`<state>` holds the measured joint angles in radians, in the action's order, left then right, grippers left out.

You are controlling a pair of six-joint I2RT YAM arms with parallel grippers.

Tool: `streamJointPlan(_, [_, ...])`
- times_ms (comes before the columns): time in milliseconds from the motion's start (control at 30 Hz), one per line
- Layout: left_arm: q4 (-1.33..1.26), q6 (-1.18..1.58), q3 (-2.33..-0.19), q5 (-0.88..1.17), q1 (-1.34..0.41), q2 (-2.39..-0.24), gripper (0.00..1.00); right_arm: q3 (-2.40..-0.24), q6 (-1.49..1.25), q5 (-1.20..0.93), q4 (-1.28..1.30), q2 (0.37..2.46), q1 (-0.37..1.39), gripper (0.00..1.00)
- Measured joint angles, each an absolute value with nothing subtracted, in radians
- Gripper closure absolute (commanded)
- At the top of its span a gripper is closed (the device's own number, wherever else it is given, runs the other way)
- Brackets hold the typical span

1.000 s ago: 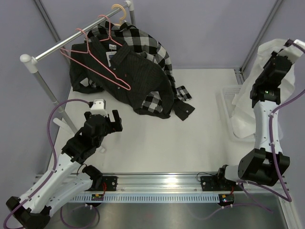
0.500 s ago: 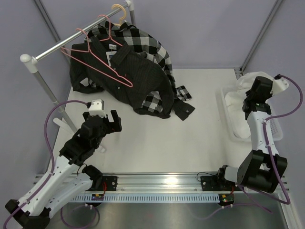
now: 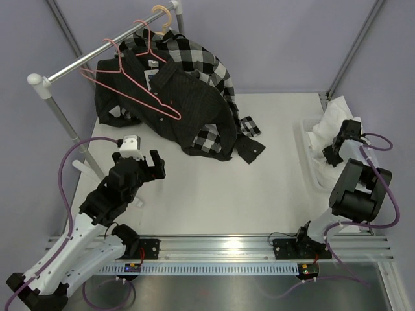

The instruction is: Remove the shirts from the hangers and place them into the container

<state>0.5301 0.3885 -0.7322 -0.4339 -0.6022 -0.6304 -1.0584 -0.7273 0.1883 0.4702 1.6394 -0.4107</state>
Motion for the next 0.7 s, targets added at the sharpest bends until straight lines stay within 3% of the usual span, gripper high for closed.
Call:
streamJointPlan(100, [0.53,0.389,-0.732,-0.434,-0.602,-0.629,0.01,-1.063,-0.739,0.181,0.481,1.653,-0.414,0.87])
streamJointPlan(133, [0.53,0.389,-0.732,-0.434,-0.602,-0.629,0.01,-1.064,-0.741,0.181,0.487,1.657,-0.415,0.78])
streamJointPlan(167, [0.53,0.389,-0.732,-0.434,-0.602,-0.629,0.01,-1.064,-0.744,0.181,0.495,1.658,-0.415,0.61])
streamJointPlan(267, [0.53,0.389,-0.732,-0.434,-0.602,-0.629,0.01,-1.059,-0.734,0.189,0.529,1.625,-0.415,0.43])
streamJointPlan(300, [0.53,0.389,-0.732,-0.434,-0.602,-0.63,0.01,-1.055,-0.729,0.192,0.544,1.595,-0.415,0.33])
streamJointPlan(533, [0.53,0.389,-0.733,-0.431,-0.602,-0.632,0.01,-1.09,-0.64,0.195,0.573,1.199,-0.415,0.23])
streamJointPlan(700, [0.53,0.389,-0.732,-0.43,-0.602,-0.64,0.01,-1.248,-0.555,0.156,0.575,1.199,-0.414,0.1])
